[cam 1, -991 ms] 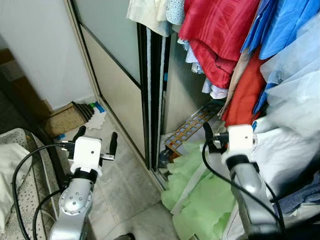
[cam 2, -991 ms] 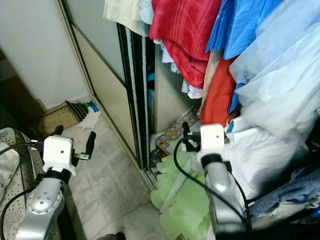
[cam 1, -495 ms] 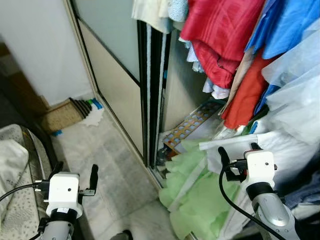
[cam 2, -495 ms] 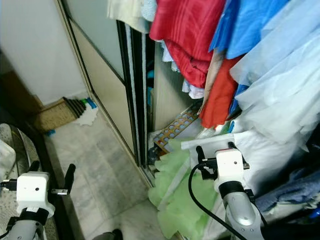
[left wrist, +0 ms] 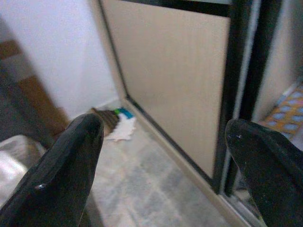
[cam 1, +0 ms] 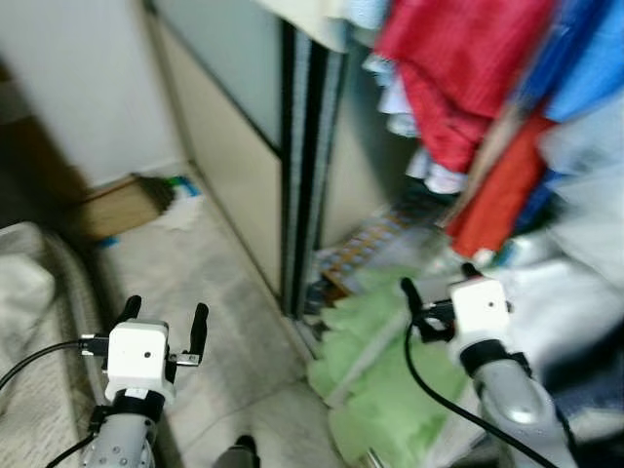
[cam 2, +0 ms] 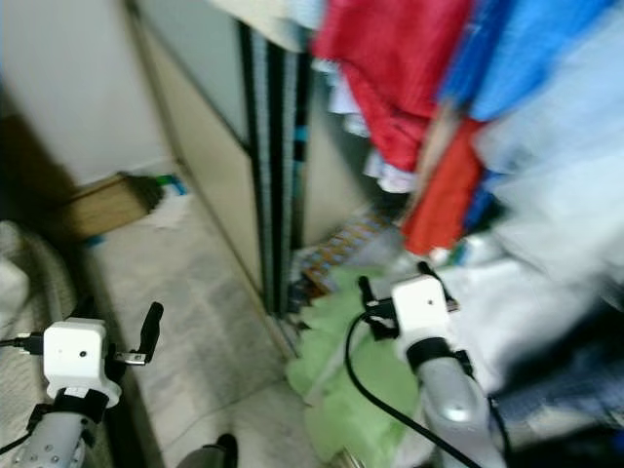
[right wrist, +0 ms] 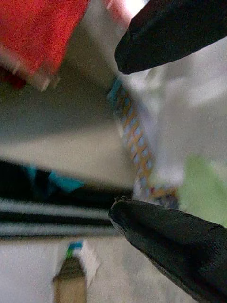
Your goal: Clean up the room
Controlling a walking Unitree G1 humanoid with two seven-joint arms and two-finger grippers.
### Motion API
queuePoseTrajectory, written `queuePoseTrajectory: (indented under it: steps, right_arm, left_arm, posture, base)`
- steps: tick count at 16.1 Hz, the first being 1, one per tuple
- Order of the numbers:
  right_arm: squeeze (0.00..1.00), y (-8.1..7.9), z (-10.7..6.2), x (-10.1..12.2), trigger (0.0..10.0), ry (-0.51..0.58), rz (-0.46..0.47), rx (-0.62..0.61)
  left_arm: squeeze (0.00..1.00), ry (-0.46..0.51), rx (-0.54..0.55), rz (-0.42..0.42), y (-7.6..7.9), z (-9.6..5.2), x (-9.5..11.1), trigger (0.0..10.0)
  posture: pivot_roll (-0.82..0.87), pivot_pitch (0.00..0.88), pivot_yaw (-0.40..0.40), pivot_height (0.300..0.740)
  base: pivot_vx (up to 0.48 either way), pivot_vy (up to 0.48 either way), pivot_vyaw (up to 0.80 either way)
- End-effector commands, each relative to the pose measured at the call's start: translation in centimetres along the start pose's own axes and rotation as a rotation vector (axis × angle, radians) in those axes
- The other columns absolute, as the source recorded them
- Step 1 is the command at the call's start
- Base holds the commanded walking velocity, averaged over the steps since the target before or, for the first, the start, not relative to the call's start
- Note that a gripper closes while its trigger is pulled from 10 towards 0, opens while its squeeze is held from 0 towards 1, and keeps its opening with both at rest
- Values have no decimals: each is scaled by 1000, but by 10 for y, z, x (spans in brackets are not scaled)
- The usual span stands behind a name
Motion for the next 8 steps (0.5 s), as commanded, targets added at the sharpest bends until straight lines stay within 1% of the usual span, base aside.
queuePoseTrajectory:
  steps: [1, 2, 5, 8]
  right_arm:
    - [0, 4, -2, 3, 10000, 8, -8, -13]
    - [0, 3, -1, 3, 10000, 4, -9, -10]
    - [0, -1, 2, 3, 10000, 4, 5, 6]
    - [0, -3, 7, 6, 10000, 17, 9, 13]
  left_arm:
    - [0, -17, -18, -10, 3, -1, -3, 10000]
    - [0, -6, -22, 19, 3, 1, -1, 10000]
    - [0, 5, -35, 9, 5, 5, 2, 10000]
    - [0, 5, 0, 37, 2, 9, 4, 10000]
  posture:
    - [15, 156, -49, 740]
    - [20, 156, -47, 740]
    - [25, 155, -49, 740]
    - [26, 158, -46, 740]
  base:
    - [0, 0, 800]
    - [0, 0, 800]
    - [0, 0, 800]
    - [0, 0, 800]
Point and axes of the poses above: a point about 5 cm out from each wrist's last joint towards the gripper, its own z axis pointing out of the wrist towards the gripper, its own x axis along the axis of the wrist's last joint, y = z × x, the point moved 4 cm from there along z, pointing out of the wrist towards the gripper, and after that the axes turned 12 degrees about z, right-handed, at the moved point
